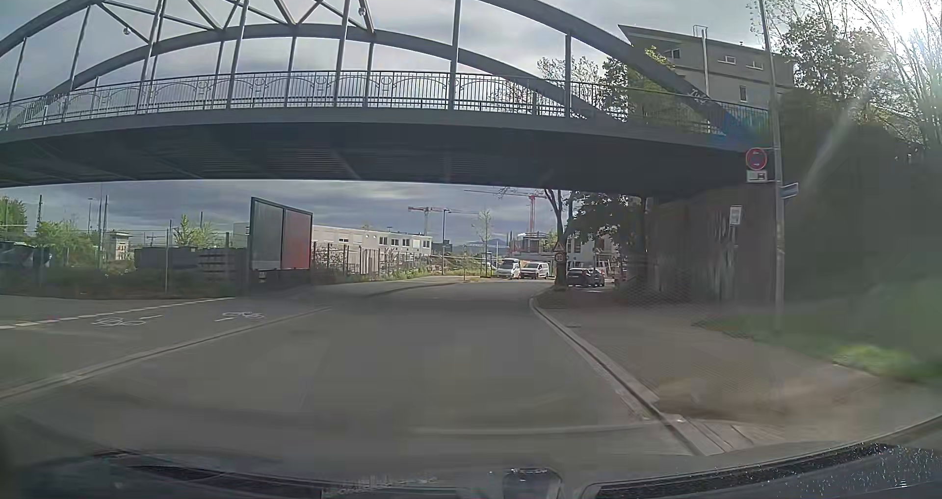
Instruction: Follow the waypoints while adhering to traffic rules and regulations
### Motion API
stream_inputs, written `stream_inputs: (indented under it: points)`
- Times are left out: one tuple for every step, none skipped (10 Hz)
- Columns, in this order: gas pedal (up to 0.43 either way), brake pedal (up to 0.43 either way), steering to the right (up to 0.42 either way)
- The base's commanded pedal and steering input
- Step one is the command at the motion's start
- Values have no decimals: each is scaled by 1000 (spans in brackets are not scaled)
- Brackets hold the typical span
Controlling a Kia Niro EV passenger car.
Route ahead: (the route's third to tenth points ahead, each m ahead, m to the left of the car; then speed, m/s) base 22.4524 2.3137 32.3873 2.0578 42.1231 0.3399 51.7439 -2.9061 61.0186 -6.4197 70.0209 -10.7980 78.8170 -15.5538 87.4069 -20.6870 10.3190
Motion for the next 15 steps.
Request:
stream_inputs:
  points:
    - [0, 0, 2]
    - [0, 0, 2]
    - [0, 0, 2]
    - [0, 0, 2]
    - [0, 0, 2]
    - [0, 0, 2]
    - [0, 18, 2]
    - [0, 43, 3]
    - [0, 55, 4]
    - [0, 61, 5]
    - [0, 67, 7]
    - [0, 73, 9]
    - [0, 79, 10]
    - [0, 79, 10]
    - [0, 85, 12]
